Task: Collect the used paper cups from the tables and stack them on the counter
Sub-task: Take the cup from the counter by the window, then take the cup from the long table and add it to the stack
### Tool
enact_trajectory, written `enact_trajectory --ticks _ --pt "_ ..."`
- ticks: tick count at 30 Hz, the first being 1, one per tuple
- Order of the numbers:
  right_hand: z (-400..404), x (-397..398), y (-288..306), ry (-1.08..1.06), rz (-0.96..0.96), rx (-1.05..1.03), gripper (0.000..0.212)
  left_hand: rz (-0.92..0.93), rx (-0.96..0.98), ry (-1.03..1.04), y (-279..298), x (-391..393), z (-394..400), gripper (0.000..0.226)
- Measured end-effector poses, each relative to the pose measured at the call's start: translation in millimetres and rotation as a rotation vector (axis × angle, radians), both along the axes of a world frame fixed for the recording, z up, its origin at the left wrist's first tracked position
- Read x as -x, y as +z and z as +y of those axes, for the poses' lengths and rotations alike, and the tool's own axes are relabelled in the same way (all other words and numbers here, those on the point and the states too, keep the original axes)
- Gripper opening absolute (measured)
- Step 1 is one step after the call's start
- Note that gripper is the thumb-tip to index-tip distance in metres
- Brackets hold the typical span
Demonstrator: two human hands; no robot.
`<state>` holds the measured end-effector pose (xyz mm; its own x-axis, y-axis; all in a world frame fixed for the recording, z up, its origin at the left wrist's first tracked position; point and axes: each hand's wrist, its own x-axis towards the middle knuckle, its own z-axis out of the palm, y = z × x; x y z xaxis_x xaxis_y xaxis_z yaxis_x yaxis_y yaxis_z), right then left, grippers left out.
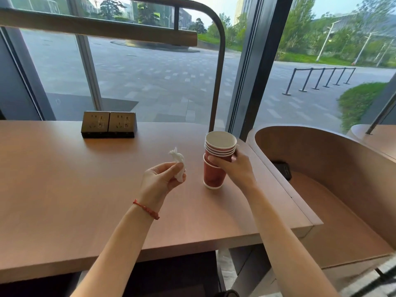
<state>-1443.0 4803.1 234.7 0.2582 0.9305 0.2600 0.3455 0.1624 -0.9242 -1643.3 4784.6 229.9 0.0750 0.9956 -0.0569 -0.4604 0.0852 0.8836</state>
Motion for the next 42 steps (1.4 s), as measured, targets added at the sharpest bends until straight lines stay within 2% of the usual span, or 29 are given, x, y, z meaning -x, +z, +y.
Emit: enact_trajectory --ticks 4,12,16,21,29,38,42 --pt "-3 0 -18 0.032 0.062 0.013 0.045 -0.015 0.025 0.006 -2 -2 1 0.013" --pt "-4 -1 -34 0.026 0.072 0.007 0.064 -0.013 0.055 -0.014 -7 -8 5 0.011" --pt "-8 -3 -32 0.003 0.101 -0.013 0.065 -0.001 0.053 -0.047 -9 -14 8 0.012" --pt "-33 -15 -21 -0.011 0.178 -0.038 0.056 0.009 0.044 -0.130 -10 -31 5 0.005" --pt "-112 -64 -14 -0.171 0.222 -0.084 0.049 0.067 0.004 -0.353 -10 -92 -18 0.013" --pt "-234 -135 -32 -0.469 0.269 -0.104 0.056 0.214 -0.043 -0.593 -15 -197 -83 0.022" --pt "-303 -174 -45 -0.639 0.298 -0.125 0.064 0.218 -0.059 -0.730 -22 -255 -134 0.009"
